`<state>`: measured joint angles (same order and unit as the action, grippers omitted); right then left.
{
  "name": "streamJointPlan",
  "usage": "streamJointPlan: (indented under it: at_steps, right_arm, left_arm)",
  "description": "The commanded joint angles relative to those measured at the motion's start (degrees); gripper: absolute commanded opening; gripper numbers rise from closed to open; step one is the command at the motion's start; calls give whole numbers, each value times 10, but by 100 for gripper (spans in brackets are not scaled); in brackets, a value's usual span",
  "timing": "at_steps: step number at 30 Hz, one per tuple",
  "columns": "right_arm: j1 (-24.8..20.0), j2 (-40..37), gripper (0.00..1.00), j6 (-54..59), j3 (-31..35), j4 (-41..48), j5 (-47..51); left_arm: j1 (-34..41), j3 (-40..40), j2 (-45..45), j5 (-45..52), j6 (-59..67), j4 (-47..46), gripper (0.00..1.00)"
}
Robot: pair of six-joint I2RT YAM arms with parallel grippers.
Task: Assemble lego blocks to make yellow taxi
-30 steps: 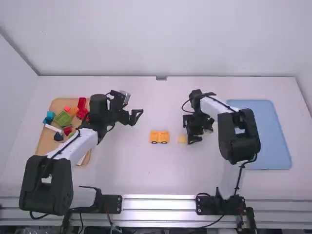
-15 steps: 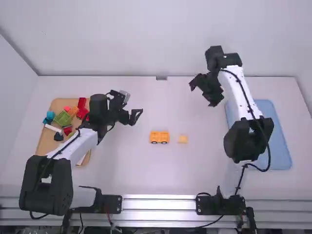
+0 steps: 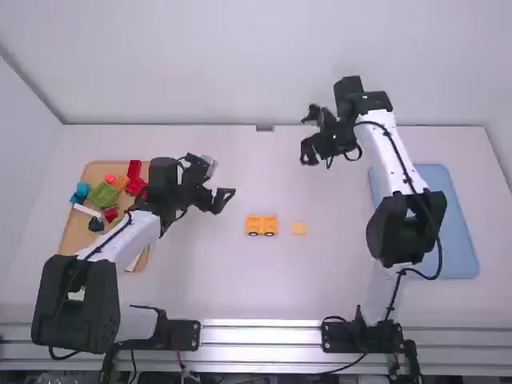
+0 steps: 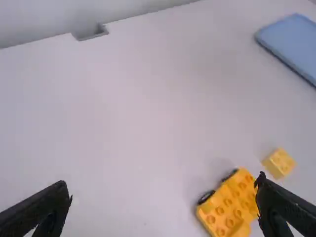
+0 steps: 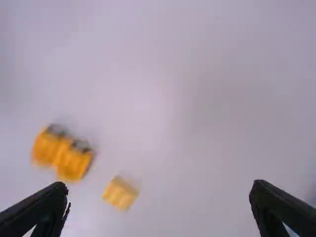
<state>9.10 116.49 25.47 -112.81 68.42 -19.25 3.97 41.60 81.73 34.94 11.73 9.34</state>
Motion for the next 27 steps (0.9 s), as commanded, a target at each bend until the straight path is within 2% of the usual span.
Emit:
streamJointPlan:
  at_steps: [1, 3, 7, 13, 17, 21, 27]
  right_arm:
    - [2, 4, 98, 404, 39, 46, -247]
    - [-9, 4, 98, 554, 72, 71, -310]
    - [-24, 4, 98, 697, 142, 37, -330]
    - [-27, 4, 98, 738, 231, -49, -363]
    - [-27, 4, 98, 738, 264, -47, -344]
    - [-28, 4, 98, 738, 303, -59, -315]
    - [-37, 4, 98, 737, 371, -129, -308]
  left_arm:
    - [2, -4, -12, 94, 102, -7, 99]
    - [2, -4, -12, 137, 152, -15, 99]
    - [2, -5, -12, 212, 245, -27, 99]
    - [0, -8, 7, 296, 329, -26, 99]
    - [6, -8, 44, 332, 370, -18, 99]
    - [6, -8, 101, 381, 382, 42, 99]
    - [5, -8, 179, 414, 372, 133, 99]
